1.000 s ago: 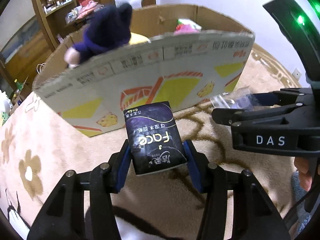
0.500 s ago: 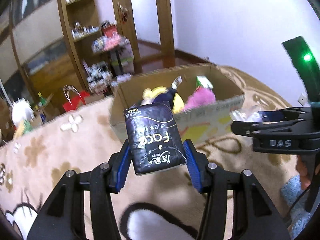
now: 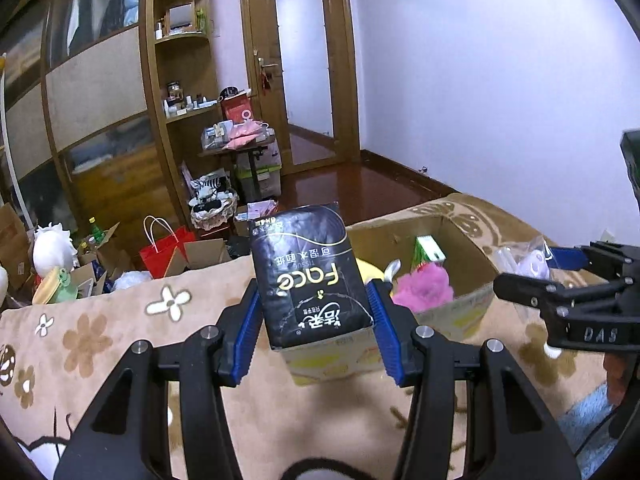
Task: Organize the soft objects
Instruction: 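Carry the black tissue pack with the left tool while the right tool carries the clear bag over the box, then open the left gripper releasing the tissue pack into the box while the right gripper releases the bag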
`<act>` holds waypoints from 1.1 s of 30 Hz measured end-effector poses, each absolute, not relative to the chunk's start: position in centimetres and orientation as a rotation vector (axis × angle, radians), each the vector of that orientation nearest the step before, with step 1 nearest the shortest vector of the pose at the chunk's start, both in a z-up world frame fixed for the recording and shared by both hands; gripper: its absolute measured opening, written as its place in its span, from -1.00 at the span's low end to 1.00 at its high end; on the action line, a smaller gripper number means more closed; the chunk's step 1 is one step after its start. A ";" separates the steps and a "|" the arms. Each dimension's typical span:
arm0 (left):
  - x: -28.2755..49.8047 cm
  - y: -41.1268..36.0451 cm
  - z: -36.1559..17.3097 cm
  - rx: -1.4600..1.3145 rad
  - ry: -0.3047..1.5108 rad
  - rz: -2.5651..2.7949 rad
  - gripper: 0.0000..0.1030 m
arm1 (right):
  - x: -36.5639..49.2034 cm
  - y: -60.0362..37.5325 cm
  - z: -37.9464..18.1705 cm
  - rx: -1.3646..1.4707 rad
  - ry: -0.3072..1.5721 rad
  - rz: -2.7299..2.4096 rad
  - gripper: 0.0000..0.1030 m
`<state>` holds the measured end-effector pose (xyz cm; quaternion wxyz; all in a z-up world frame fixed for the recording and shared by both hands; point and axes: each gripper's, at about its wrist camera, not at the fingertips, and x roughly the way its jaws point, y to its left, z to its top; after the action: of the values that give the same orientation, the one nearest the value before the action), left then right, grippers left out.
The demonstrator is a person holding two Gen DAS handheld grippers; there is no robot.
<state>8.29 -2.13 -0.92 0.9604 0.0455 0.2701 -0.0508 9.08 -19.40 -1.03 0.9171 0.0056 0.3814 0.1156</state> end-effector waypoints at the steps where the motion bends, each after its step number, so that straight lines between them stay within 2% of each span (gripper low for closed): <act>1: 8.6 -2.0 -0.9 0.093 0.546 -0.106 -0.02 | 9.2 -19.2 -0.9 0.001 0.773 0.237 0.50; 16: 14.0 -0.9 -2.5 0.066 0.568 -0.139 -0.02 | 13.0 -17.5 -1.3 -0.014 0.637 0.269 0.50; 33: 16.5 -1.0 -5.9 0.042 0.653 -0.168 -0.02 | 15.6 -18.1 -4.1 0.028 0.669 0.260 0.50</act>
<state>16.53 -0.96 -5.91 0.9434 0.0207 0.3204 -0.0827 15.65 -18.11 -4.06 0.9362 0.0138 0.3274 0.1272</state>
